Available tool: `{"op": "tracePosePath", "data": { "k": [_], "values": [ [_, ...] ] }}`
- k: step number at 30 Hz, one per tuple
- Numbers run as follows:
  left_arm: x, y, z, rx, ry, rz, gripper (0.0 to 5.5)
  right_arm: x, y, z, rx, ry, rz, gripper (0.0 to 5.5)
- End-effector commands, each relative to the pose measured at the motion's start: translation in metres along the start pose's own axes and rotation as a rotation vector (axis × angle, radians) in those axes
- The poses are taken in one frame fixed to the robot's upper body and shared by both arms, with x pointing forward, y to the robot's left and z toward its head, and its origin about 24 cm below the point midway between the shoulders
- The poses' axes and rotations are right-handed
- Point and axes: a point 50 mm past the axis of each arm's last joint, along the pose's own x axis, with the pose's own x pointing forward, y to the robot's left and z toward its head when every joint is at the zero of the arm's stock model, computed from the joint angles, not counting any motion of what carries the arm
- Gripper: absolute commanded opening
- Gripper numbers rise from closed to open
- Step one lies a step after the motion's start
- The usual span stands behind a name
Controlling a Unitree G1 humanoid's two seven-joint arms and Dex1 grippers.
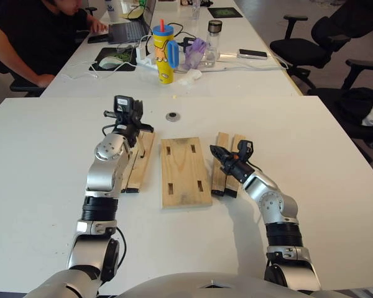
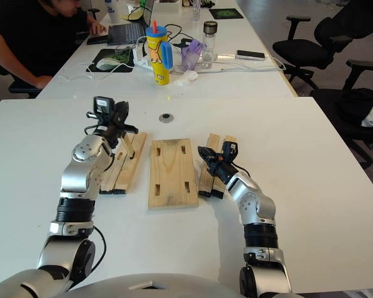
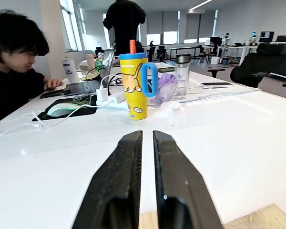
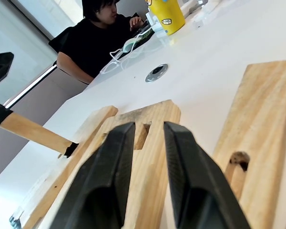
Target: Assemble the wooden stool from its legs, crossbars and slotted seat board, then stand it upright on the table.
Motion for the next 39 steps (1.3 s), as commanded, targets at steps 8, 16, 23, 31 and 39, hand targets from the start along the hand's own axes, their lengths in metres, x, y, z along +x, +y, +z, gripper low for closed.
{"op": "tracePosePath", "data": {
  "k": [8, 16, 23, 31, 39],
  "values": [
    [-0.015, 0.028, -0.001, 0.045, -0.097, 0.225, 0.41, 0.001, -0.001, 0.0, -0.009, 0.003, -0.006, 1.1],
    [-0.066, 0.024, 0.024, -0.01, -0.266, 0.246, 1.44, -0.005, -0.003, -0.001, -0.012, 0.01, -0.014, 1.1],
    [-0.101, 0.006, -0.004, -0.029, -0.116, 0.103, 2.32, -0.007, -0.003, 0.001, -0.012, 0.002, -0.025, 1.1],
    [-0.09, -0.003, -0.036, -0.021, 0.038, 0.061, 3.13, 0.0, 0.001, 0.014, -0.051, -0.037, -0.032, 1.1],
    [-0.066, -0.001, -0.048, -0.042, 0.083, 0.081, 3.16, 0.0, 0.002, 0.019, -0.023, -0.071, -0.009, 0.67]
  ]
}}
